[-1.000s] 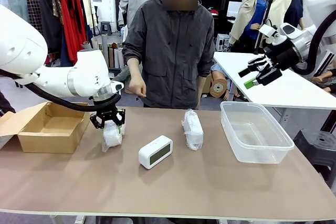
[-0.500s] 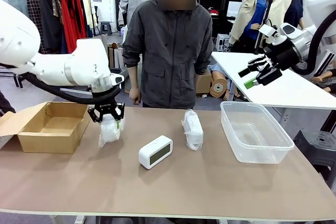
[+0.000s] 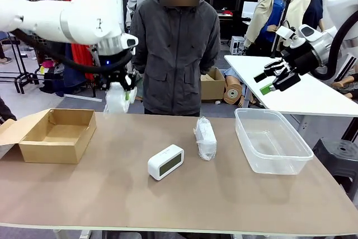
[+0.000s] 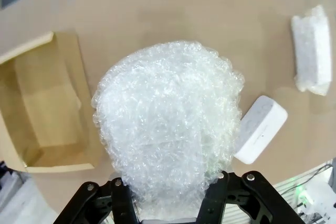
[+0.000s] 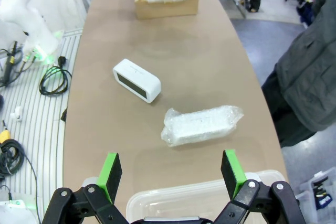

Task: Separate and place wrapped and unwrapped clocks.
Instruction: Pick up the Digital clock indicated by the person, then if the picked Digital clock is wrapped, place it in the Package Box ; if not, place it in the Organizing box.

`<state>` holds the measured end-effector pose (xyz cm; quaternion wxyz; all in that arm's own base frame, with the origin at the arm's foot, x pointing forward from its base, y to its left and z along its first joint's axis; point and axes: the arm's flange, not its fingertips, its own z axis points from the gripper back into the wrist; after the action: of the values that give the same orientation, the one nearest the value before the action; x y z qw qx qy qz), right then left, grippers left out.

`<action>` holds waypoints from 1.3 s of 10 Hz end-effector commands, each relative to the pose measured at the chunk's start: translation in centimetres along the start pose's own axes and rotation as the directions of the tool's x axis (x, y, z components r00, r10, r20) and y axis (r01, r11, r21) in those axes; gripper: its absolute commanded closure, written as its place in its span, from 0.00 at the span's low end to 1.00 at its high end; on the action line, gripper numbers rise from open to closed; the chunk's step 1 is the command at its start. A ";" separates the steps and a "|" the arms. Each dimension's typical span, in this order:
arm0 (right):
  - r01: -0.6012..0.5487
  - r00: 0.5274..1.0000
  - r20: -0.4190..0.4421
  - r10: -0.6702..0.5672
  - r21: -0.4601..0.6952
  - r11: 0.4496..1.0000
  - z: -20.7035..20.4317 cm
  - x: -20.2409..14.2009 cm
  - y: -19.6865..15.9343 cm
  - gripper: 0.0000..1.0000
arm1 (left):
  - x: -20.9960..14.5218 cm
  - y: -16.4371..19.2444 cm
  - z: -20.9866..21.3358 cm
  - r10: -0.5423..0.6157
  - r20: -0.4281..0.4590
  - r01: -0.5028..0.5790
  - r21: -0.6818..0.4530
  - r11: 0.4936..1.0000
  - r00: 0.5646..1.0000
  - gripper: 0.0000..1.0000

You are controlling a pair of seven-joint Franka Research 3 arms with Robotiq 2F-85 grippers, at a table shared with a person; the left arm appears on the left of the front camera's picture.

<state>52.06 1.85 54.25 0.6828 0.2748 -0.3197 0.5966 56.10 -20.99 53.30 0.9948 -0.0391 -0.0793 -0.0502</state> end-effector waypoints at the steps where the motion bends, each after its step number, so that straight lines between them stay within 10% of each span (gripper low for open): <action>1: -0.002 1.000 0.000 0.002 -0.004 1.000 0.0 0.1 0.1 0.00 | 0.1 -1.4 2.9 -0.023 0.074 0.020 0.045 0.999 0.997 1.00; 13: -0.002 1.000 0.000 0.002 -0.004 1.000 0.0 0.1 0.1 0.00 | -0.3 -3.3 6.2 -0.075 0.136 0.068 0.055 0.996 0.988 1.00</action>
<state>52.06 1.85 54.25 0.6828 0.2748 -0.3198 0.5966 54.61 -24.01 59.11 0.9851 -0.0115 -0.1490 -0.0847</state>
